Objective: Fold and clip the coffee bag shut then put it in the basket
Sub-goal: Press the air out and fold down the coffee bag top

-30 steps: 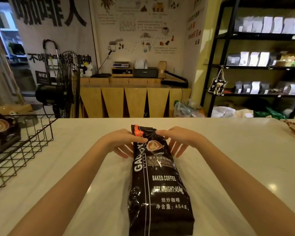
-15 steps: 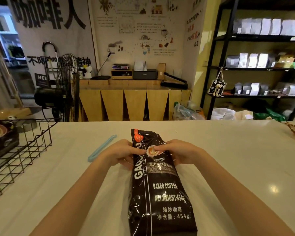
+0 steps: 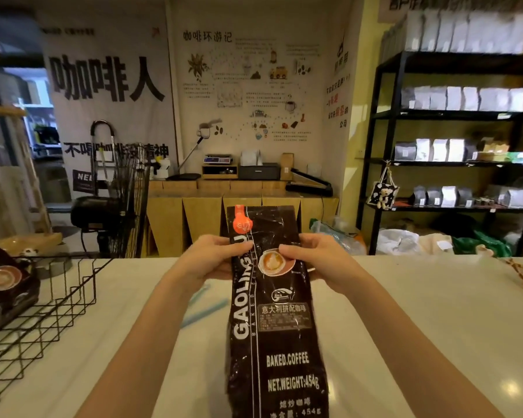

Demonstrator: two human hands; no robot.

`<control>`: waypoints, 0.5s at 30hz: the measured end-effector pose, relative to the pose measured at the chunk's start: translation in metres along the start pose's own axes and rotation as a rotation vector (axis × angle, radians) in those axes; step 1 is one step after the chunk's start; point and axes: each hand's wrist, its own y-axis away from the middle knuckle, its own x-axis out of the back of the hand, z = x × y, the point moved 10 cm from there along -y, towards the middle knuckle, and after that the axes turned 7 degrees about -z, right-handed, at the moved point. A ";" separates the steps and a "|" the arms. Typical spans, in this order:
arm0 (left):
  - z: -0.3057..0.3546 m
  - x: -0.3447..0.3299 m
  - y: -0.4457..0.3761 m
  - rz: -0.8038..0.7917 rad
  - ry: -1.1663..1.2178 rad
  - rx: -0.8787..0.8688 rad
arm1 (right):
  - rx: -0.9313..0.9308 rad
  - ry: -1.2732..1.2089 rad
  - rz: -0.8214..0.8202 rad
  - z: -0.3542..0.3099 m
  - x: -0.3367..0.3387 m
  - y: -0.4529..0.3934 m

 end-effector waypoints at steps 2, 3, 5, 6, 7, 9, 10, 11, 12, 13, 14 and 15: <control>0.016 0.006 -0.002 0.057 0.054 -0.080 | 0.073 -0.025 0.033 -0.018 0.006 -0.002; 0.022 0.008 -0.003 0.083 0.080 -0.121 | 0.105 -0.038 0.047 -0.025 0.009 -0.002; 0.031 0.010 -0.002 0.124 0.122 -0.192 | 0.159 -0.064 0.073 -0.035 0.012 -0.002; 0.032 0.010 -0.001 0.140 0.145 -0.220 | 0.182 -0.076 0.087 -0.037 0.013 -0.001; 0.032 0.009 0.000 0.153 0.178 -0.243 | 0.205 -0.089 0.100 -0.039 0.013 0.000; 0.030 0.007 0.002 0.178 0.251 -0.281 | 0.243 -0.127 0.123 -0.039 0.013 0.001; 0.027 0.005 0.002 0.191 0.288 -0.298 | 0.258 -0.149 0.136 -0.038 0.013 0.002; 0.025 0.004 0.003 0.201 0.325 -0.309 | 0.268 -0.169 0.150 -0.035 0.013 0.002; 0.022 0.002 0.002 0.207 0.360 -0.313 | 0.273 -0.186 0.164 -0.032 0.013 0.001; 0.019 0.000 0.001 0.209 0.388 -0.309 | 0.275 -0.202 0.177 -0.029 0.013 0.000; 0.016 -0.001 0.000 0.207 0.406 -0.303 | 0.272 -0.222 0.189 -0.025 0.013 -0.001; 0.014 -0.003 -0.002 0.204 0.414 -0.295 | 0.266 -0.243 0.199 -0.022 0.014 -0.002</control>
